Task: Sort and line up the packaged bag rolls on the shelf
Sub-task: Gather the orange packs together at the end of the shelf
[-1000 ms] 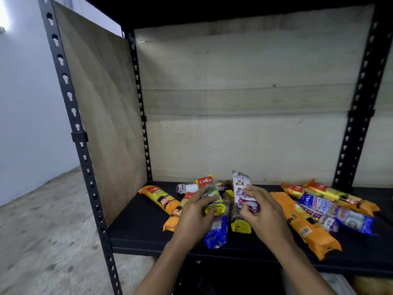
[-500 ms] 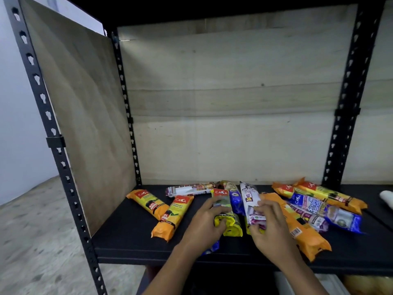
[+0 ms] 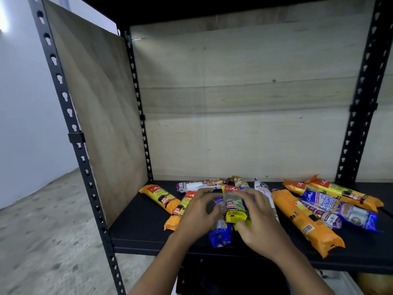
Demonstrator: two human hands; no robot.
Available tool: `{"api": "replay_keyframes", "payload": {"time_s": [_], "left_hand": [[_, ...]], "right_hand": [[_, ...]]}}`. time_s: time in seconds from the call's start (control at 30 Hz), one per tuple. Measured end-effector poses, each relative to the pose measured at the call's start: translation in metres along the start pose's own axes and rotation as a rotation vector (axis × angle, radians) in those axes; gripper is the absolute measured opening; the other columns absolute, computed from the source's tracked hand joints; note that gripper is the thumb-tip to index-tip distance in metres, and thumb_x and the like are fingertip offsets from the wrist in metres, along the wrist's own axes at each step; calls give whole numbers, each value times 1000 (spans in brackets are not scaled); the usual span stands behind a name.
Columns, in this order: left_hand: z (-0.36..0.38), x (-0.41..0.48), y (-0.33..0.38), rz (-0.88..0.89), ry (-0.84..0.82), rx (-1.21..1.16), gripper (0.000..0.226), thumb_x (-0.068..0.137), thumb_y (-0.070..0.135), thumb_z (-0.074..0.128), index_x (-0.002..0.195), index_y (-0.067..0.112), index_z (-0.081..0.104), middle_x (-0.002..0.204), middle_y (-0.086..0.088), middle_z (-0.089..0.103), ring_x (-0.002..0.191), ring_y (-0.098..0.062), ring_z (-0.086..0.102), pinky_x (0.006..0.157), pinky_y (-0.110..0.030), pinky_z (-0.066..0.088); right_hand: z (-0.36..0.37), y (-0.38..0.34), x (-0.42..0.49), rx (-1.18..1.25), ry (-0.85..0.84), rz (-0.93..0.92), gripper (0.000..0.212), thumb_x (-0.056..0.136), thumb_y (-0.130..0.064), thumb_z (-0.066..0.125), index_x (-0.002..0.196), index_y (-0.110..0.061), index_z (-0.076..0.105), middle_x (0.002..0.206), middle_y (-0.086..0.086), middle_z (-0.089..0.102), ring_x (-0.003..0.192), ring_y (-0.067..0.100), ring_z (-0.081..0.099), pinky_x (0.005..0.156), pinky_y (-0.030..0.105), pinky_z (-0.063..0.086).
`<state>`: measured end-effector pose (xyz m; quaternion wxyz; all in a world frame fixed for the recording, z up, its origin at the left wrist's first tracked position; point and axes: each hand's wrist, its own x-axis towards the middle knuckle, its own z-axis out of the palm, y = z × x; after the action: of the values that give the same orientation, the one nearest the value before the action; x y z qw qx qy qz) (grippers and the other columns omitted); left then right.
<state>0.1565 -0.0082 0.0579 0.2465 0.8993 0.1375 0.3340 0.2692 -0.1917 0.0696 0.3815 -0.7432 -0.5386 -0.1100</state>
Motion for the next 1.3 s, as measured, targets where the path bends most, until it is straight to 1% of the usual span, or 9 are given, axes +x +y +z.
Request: {"api": "replay_keyframes", "payload": {"time_s": [0.13, 0.27, 0.43, 0.57, 0.7, 0.83, 1.07, 1.2, 1.3], "left_hand": [[-26, -6, -28, -82, 92, 64, 27, 95, 31, 61, 121, 29, 67, 125, 10, 51, 118, -4, 49, 98, -21, 43], [-48, -10, -63, -244, 108, 158, 27, 95, 33, 61, 121, 27, 67, 129, 7, 50, 121, -10, 49, 91, -15, 37], [-62, -7, -103, -454, 42, 164, 38, 95, 40, 59, 131, 30, 61, 150, -4, 40, 136, -25, 39, 109, -41, 38], [-58, -4, -121, -509, 15, 136, 41, 96, 46, 54, 135, 35, 58, 159, -9, 24, 142, -34, 30, 113, -50, 34], [-56, -2, -130, -469, -5, 150, 37, 94, 46, 56, 129, 34, 63, 158, -9, 26, 142, -29, 31, 113, -46, 34], [-61, -7, -131, -458, 21, 120, 29, 92, 43, 62, 118, 31, 68, 151, -6, 36, 136, -23, 39, 108, -39, 36], [-80, -26, -125, -424, 73, 125, 16, 86, 42, 71, 80, 31, 61, 114, 6, 55, 103, -7, 53, 76, -20, 41], [-92, -49, -125, -392, 61, 139, 13, 85, 32, 74, 80, 26, 63, 116, 12, 54, 106, -2, 49, 73, -8, 32], [-104, -66, -126, -386, 43, 118, 10, 85, 25, 73, 86, 26, 63, 123, 11, 53, 112, -4, 49, 78, -8, 36]], "right_hand": [[23, -36, 11, 79, -104, -57, 50, 87, -39, 49, 135, -44, 38, 135, -23, 28, 125, -1, 35, 96, 25, 39], [51, -60, 22, 88, -203, -34, 47, 93, -46, 52, 138, -35, 41, 131, -17, 31, 122, 4, 42, 95, 24, 44], [99, -89, 33, 68, -302, 132, 62, 93, -45, 58, 148, -27, 37, 147, -5, 29, 133, 17, 39, 103, 34, 43], [130, -97, 40, 62, -356, 187, 77, 91, -44, 62, 154, -27, 21, 159, -3, 7, 147, 22, 16, 111, 40, 36], [149, -87, 46, 44, -375, 221, 80, 91, -48, 62, 155, -27, 20, 162, 0, 4, 149, 23, 9, 114, 43, 34], [156, -80, 45, -28, -377, 223, 67, 92, -51, 59, 148, -26, 33, 154, 0, 19, 138, 23, 31, 99, 39, 46], [158, -82, 43, -44, -324, 195, 58, 95, -40, 60, 146, -26, 37, 151, 0, 23, 134, 19, 40, 97, 31, 46], [158, -88, 39, 13, -341, 182, 52, 94, -36, 60, 141, -23, 42, 147, -2, 24, 112, 16, 56, 82, 26, 50], [163, -95, 34, 51, -332, 138, 52, 92, -36, 59, 139, -21, 46, 144, -4, 27, 112, 17, 56, 87, 32, 52]]}}
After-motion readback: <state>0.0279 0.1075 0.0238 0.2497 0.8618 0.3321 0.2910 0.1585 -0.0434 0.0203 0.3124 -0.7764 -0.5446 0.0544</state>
